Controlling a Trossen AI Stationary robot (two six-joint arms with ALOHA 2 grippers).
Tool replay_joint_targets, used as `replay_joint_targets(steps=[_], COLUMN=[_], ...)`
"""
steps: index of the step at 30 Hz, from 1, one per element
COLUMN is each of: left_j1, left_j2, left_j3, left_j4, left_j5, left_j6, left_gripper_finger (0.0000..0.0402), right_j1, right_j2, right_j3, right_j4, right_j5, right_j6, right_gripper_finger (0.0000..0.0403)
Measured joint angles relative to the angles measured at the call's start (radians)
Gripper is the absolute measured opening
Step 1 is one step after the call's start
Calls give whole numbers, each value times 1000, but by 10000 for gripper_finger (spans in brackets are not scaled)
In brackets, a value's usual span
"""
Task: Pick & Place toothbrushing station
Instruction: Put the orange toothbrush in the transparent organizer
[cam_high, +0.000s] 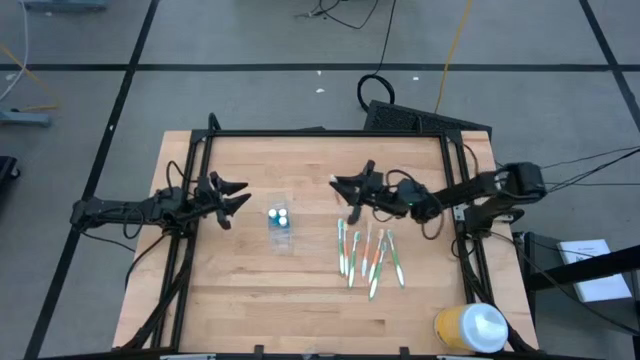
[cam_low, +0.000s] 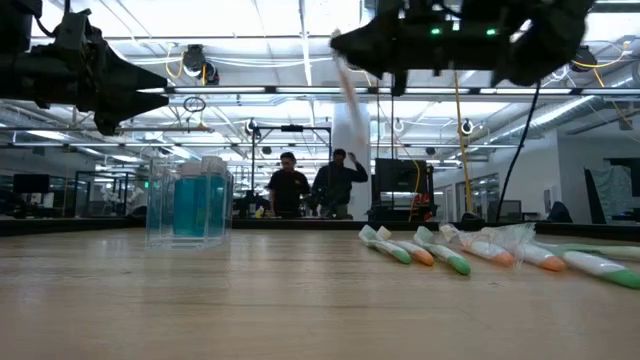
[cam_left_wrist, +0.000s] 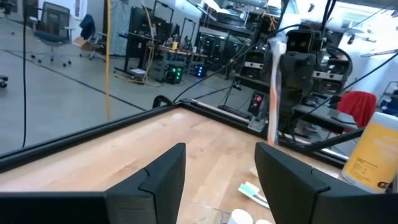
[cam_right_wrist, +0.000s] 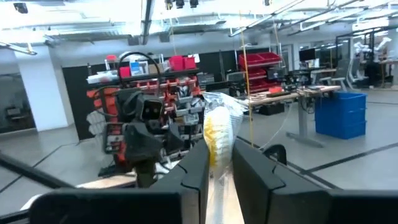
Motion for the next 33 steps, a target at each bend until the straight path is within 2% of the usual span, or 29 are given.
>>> replay_joint_targets(steps=[2,8,16,24,33], left_j1=[0,0,0,0,0], left_j2=[10,45,109,176,218], left_j3=[0,0,0,0,0], left_j4=[0,6,63,98,101], left_j5=[0,1,8,9,8], left_j6=[-2,-25,-24,-11,-5], left_gripper_finger=[200,200,200,200,200], right_j1=[-13,-65,-117,-124,-117], right_j2=[54,204,375,503,574], right_j3=[55,245,453,592,710], right_j4=[1,1,-2,-6,-9], right_j5=[-10,-159,-233,-240,-261], right_j6=[-6,-29,-20,-21,-22], right_gripper_finger=[49,49,50,50,50])
